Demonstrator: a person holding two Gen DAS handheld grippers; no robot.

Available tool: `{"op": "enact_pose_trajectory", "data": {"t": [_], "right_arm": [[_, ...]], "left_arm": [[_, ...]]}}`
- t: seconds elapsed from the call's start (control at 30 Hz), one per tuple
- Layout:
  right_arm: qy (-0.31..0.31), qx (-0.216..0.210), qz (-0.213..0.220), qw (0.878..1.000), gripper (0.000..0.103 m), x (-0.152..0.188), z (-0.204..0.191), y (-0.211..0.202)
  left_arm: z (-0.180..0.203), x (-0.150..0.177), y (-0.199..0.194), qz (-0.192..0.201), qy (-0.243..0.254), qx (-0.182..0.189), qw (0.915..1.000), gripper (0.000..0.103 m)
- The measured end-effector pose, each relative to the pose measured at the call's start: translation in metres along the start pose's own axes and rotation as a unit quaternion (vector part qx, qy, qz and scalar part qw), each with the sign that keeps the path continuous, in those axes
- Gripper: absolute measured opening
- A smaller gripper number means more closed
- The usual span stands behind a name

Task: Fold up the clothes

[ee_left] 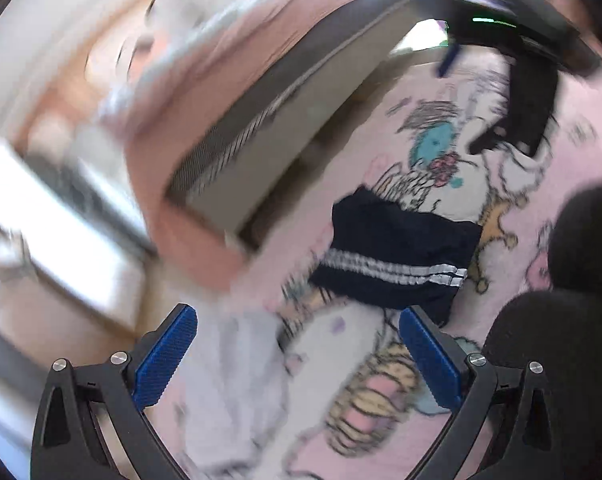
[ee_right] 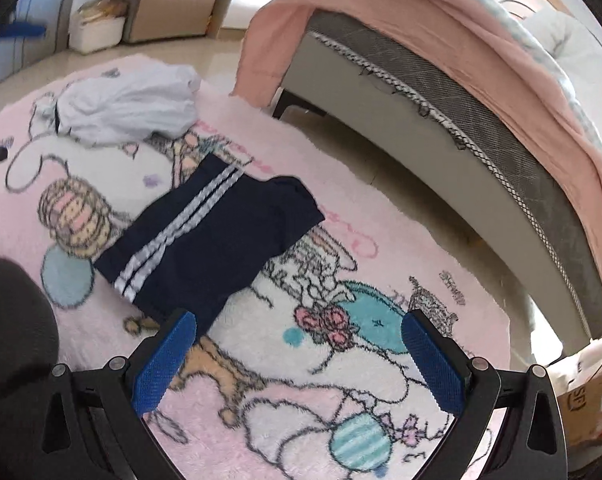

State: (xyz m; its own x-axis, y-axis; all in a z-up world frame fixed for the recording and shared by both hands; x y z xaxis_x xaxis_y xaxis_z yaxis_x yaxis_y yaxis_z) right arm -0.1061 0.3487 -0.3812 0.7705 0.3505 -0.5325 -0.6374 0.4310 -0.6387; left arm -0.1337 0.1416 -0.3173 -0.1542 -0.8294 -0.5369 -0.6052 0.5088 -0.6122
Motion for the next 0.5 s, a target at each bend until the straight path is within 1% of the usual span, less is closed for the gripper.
{"op": "enact_pose_trajectory", "data": {"t": [0.03,0.13,0.2,0.3,0.4,0.5], "right_arm": [[-0.014,0.004,0.002,1.0,0.103,0.002,-0.002,0.0],[-0.07,0.019,0.017,0.997,0.103,0.007,-0.011,-0.001],[-0.106,0.014,0.027,0.994,0.103,0.011,-0.019,-0.004],[-0.156,-0.005,0.039,0.987,0.103,0.017,-0.032,-0.006],[-0.164,-0.03,0.044,0.985,0.103,0.022,-0.041,-0.007],[-0.166,-0.048,0.048,0.984,0.103,0.028,-0.05,-0.002]], "left_arm": [[0.004,-0.003,0.0,0.01,0.016,-0.001,0.9998,0.103],[0.008,-0.012,0.001,0.041,0.021,0.016,0.9988,0.103],[0.01,-0.015,0.005,0.047,0.026,0.015,0.9985,0.103],[0.018,-0.014,0.016,0.043,0.045,0.024,0.9978,0.103],[0.026,-0.01,0.029,0.036,0.066,0.031,0.9967,0.103],[0.034,-0.002,0.044,0.03,0.094,0.029,0.9947,0.103]]}}
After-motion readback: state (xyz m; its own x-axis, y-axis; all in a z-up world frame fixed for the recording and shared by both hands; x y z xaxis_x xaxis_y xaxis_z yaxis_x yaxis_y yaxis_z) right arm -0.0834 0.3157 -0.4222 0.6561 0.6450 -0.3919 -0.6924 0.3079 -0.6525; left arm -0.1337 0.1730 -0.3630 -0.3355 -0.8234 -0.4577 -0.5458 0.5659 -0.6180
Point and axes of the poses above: each gripper's, at about its wrist camera, not at the fingertips, and y roughly the way its jaws point, z to its right, x to its underside, the point moved 9 cm from there along y, roughly the way its jaws point, and after that the axes turned 11 degrees about x, right-handed, at the moved point
